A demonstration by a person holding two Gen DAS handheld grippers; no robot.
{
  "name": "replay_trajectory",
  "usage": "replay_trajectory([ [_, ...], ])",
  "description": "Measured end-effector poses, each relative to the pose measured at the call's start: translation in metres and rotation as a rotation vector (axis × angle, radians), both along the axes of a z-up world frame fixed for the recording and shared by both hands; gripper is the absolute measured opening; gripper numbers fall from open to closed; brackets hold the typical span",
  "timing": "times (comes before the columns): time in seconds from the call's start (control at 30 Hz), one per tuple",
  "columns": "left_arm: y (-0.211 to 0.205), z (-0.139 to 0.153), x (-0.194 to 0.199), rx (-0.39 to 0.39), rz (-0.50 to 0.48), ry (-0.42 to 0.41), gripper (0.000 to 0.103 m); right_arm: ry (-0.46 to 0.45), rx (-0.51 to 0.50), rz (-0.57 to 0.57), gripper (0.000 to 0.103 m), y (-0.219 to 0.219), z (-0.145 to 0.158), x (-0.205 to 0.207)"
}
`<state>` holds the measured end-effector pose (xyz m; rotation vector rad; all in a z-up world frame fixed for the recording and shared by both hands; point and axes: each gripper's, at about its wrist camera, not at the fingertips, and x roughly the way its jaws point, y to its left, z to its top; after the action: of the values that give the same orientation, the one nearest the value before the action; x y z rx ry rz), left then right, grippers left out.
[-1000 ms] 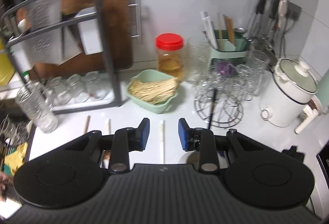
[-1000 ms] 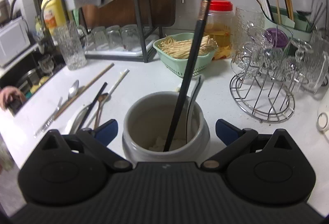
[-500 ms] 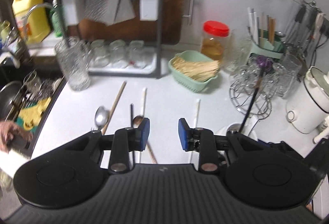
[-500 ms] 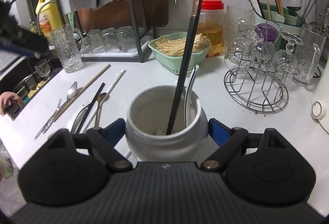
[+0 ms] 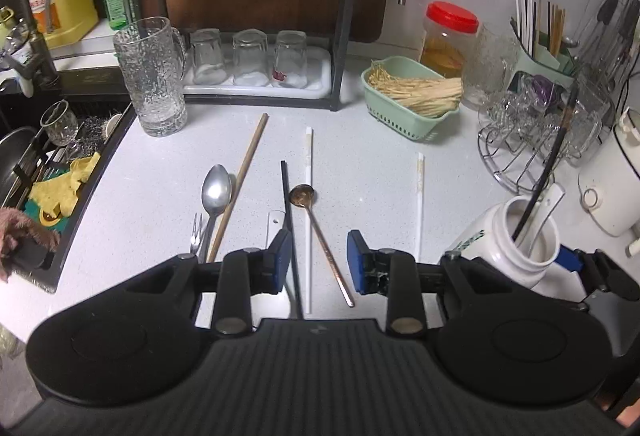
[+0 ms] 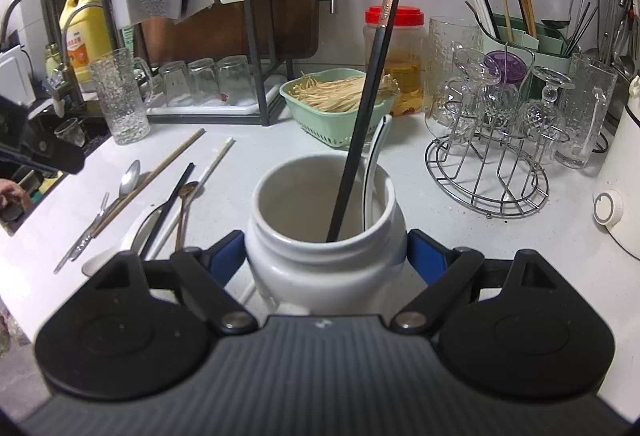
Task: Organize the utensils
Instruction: 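Lower the left gripper around the metal spoon handle and close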
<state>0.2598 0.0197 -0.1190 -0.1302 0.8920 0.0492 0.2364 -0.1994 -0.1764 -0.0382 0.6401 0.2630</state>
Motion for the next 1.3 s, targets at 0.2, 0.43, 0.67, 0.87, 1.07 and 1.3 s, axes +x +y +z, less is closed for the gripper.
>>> replay_trajectory([
  [0.2, 0.020, -0.016, 0.013, -0.021, -0.014, 0.021, 0.035, 0.002, -0.001, -0.038, 0.089, 0.004, 0.000, 0.000],
  [0.43, 0.063, -0.040, 0.020, -0.054, 0.022, 0.043, 0.047, 0.004, 0.000, -0.079, 0.089, 0.009, 0.000, 0.000],
  [0.67, 0.126, -0.061, 0.013, -0.022, 0.100, 0.024, 0.053, 0.015, 0.001, -0.122, 0.089, 0.011, 0.001, 0.000],
  [0.87, 0.161, -0.083, 0.017, -0.095, 0.101, 0.036, 0.053, 0.036, -0.002, -0.170, 0.089, 0.014, 0.002, 0.001],
  [1.07, 0.171, -0.100, 0.043, -0.158, 0.046, 0.031, 0.053, 0.063, -0.015, -0.215, 0.089, 0.020, 0.004, 0.001],
  [1.3, 0.163, -0.112, 0.078, -0.184, -0.046, 0.015, 0.055, 0.086, -0.019, -0.253, 0.089, 0.025, 0.006, 0.002],
])
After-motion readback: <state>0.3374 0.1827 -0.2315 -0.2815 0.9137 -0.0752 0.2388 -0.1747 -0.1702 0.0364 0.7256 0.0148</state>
